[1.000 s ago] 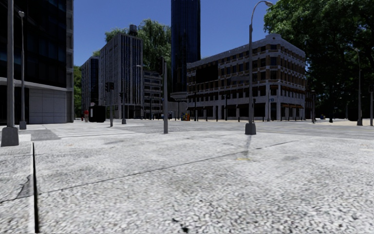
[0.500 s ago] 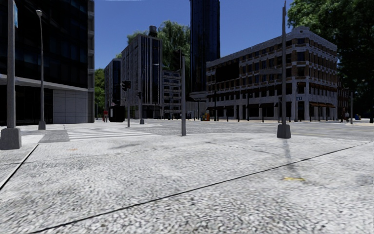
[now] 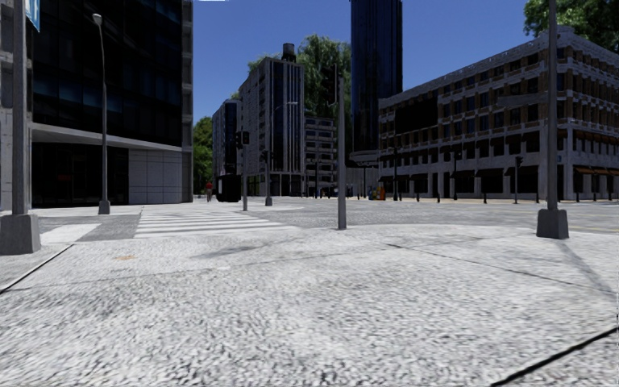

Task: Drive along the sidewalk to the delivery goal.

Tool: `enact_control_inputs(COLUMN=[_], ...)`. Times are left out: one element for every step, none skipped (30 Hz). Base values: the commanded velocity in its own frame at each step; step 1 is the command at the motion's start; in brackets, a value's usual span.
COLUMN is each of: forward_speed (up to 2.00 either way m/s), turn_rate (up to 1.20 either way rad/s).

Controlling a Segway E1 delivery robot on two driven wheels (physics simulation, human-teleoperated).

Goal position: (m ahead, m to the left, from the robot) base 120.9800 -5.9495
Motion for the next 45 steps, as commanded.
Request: enact_control_inputs(forward_speed=[2.00,2.00,2.00,2.00,2.00,2.00,2.00,2.00,2.00,2.00,2.00,2.00,2.00,2.00,2.00,2.00,2.00,2.00,2.00,2.00,2.00,2.00,2.00,2.00,2.00,2.00,2.00,2.00,2.00,2.00,2.00,2.00,2.00,2.00,2.00,2.00,2.00,2.00,2.00,2.00,2.00,2.00,2.00,2.00,2.00], turn_rate=[0.36,0.36,0.36,0.36,0.36,0.36,0.36,0.36,0.36,0.36,0.36,0.36,0.36,0.36,0.36,0.36,0.36,0.36,0.36,0.36,0.36,0.36,0.36,0.36,0.36,0.36,0.36,0.36,0.36,0.36,0.36,0.36,0.36,0.36,0.36,0.36,0.36,0.36,0.36,0.36,0.36,0.36,0.36,0.36,0.36])
